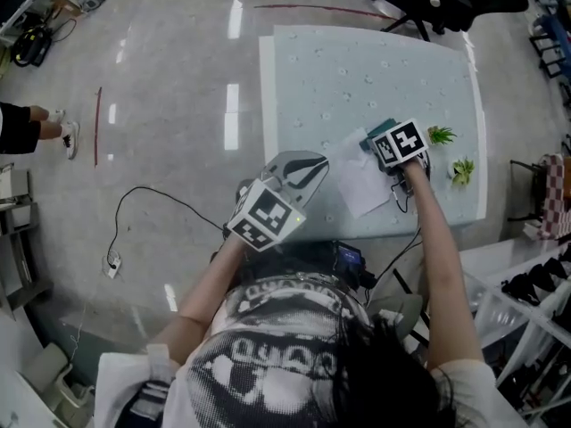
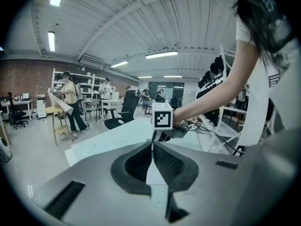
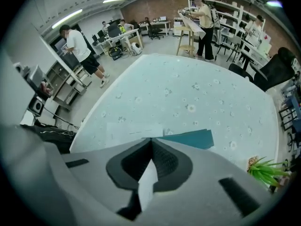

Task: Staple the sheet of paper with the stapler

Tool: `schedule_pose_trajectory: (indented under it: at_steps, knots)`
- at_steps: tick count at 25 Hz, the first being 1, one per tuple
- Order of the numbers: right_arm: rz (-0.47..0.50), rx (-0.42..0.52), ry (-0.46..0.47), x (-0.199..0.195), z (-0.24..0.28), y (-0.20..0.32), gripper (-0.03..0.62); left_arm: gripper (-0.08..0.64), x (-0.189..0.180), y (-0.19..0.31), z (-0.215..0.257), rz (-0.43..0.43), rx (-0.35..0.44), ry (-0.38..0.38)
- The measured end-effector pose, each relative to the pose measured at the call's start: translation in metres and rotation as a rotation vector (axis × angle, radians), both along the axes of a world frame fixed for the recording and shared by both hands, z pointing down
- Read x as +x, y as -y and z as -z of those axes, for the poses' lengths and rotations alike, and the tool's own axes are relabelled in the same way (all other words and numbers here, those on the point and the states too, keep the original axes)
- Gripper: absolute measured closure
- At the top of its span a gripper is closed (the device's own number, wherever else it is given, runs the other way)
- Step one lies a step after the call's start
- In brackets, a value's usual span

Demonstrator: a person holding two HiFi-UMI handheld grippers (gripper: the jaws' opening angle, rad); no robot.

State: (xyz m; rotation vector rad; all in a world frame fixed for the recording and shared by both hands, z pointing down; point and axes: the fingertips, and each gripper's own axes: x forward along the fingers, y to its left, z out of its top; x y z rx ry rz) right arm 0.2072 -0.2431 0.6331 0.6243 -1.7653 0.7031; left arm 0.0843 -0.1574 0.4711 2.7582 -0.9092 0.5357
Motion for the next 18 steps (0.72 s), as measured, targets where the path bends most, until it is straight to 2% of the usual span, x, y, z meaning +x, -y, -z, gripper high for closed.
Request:
schedule_pose_trajectory:
  at_steps: [5,11,18]
  knots:
    - [-0.063,-0.019,0.016,0.001,0.000,0.001,0.588,0.549,0.009,0.006,-0.002,-0.031,-0.008,-0.031]
    - [-0.047,-0.014,-0.055,0.000,0.001,0.001,0.588,0.549,0.017,0.007,-0.005,-0.079,-0.019,-0.039]
    - [-0.086,0.008,-0.048,0.000,0.001,-0.001,0.591,0.551,0.012,0.008,-0.006,-0.088,-0.026,-0.046]
